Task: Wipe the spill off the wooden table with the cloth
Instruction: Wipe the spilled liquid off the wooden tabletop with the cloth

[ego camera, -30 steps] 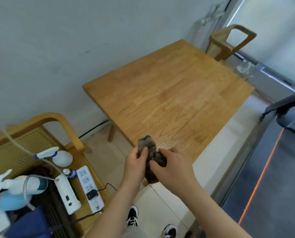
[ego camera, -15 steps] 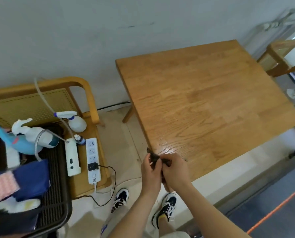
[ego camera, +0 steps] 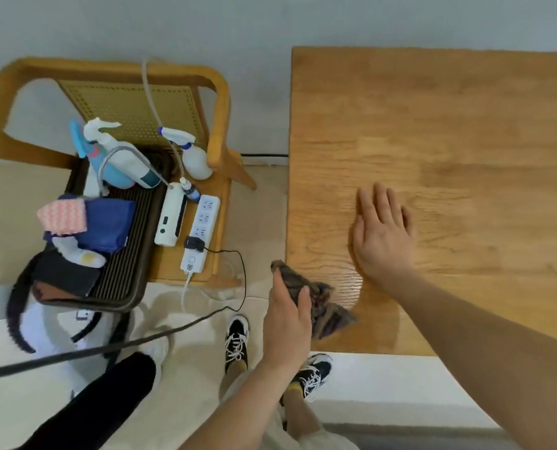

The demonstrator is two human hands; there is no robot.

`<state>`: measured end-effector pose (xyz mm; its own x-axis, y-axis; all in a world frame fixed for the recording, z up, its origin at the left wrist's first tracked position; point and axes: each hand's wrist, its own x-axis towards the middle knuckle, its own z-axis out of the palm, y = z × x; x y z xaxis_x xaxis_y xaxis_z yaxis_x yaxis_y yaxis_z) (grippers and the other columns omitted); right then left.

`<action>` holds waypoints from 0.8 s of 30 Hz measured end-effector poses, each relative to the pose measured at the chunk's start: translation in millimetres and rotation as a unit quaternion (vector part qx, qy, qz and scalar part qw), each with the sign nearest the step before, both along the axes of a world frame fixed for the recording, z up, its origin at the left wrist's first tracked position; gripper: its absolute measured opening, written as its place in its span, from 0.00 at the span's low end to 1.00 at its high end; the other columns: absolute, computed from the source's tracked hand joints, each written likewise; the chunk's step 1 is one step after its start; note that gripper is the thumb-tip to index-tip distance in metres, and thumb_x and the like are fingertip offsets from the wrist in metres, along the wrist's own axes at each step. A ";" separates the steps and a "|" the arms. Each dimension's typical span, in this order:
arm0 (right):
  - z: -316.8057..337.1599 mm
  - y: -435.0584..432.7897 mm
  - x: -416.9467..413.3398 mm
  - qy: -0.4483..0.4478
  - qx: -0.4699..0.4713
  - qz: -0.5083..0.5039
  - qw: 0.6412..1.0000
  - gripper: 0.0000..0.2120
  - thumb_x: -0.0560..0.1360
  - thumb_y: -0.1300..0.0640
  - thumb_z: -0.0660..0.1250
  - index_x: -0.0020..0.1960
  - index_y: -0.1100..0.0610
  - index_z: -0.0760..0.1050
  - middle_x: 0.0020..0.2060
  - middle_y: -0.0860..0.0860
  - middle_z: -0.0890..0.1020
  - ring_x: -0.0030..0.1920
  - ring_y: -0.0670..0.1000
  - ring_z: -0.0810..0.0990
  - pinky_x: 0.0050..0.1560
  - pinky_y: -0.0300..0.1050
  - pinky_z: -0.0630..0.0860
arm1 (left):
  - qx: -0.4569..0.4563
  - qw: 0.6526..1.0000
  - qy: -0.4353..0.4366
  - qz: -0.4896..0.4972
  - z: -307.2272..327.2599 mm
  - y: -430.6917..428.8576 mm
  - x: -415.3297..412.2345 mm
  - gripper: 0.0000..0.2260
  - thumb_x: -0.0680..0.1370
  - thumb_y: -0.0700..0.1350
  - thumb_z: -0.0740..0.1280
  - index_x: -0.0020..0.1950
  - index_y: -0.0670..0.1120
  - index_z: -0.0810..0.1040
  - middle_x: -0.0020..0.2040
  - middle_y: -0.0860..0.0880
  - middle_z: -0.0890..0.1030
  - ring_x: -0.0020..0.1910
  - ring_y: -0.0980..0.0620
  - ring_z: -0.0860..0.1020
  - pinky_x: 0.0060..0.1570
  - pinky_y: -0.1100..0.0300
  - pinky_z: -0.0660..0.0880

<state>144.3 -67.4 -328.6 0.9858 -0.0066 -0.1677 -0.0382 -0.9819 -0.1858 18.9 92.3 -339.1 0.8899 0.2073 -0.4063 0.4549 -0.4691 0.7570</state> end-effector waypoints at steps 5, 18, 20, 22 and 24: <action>-8.7 -1.4 0.7 -0.018 -0.012 0.002 1.000 0.25 0.82 0.48 0.45 0.79 0.47 0.52 0.79 0.50 0.53 0.79 0.51 0.48 0.76 0.57 0.49 | 0.065 0.998 -0.007 0.016 -4.4 -2.8 59.8 0.23 0.80 0.58 0.51 0.69 0.44 0.62 0.56 0.45 0.76 0.52 0.45 0.78 0.48 0.50 0.77; -11.0 -1.6 3.6 -0.047 -0.015 -0.008 0.999 0.26 0.79 0.49 0.51 0.77 0.49 0.61 0.78 0.52 0.59 0.78 0.52 0.55 0.75 0.56 0.54 | 0.198 0.980 -0.015 0.025 2.5 -8.7 282.6 0.20 0.83 0.52 0.48 0.64 0.38 0.66 0.52 0.40 0.79 0.45 0.40 0.78 0.30 0.56 0.63; -10.4 -1.9 4.3 -0.059 -0.015 -0.011 0.998 0.26 0.78 0.49 0.52 0.76 0.50 0.64 0.77 0.52 0.61 0.77 0.52 0.57 0.74 0.56 0.56 | 0.207 0.978 -0.023 0.032 0.1 -9.1 307.2 0.19 0.83 0.52 0.47 0.60 0.39 0.67 0.49 0.41 0.79 0.39 0.43 0.75 0.27 0.56 0.61; -10.7 -0.2 3.9 -0.067 -0.012 -0.014 0.998 0.25 0.78 0.49 0.53 0.74 0.49 0.66 0.76 0.51 0.63 0.77 0.51 0.59 0.74 0.56 0.58 | 0.212 0.976 -0.028 0.034 -2.7 -7.9 329.6 0.19 0.83 0.52 0.47 0.58 0.39 0.67 0.48 0.41 0.79 0.39 0.43 0.75 0.28 0.56 0.61; -10.0 -0.2 5.3 -0.085 0.002 -0.021 0.996 0.25 0.76 0.49 0.55 0.73 0.49 0.69 0.75 0.51 0.67 0.75 0.51 0.63 0.72 0.55 0.59 | 0.209 0.977 -0.024 0.032 -5.9 -6.5 352.4 0.19 0.83 0.52 0.47 0.59 0.39 0.67 0.52 0.40 0.79 0.47 0.40 0.78 0.34 0.54 0.65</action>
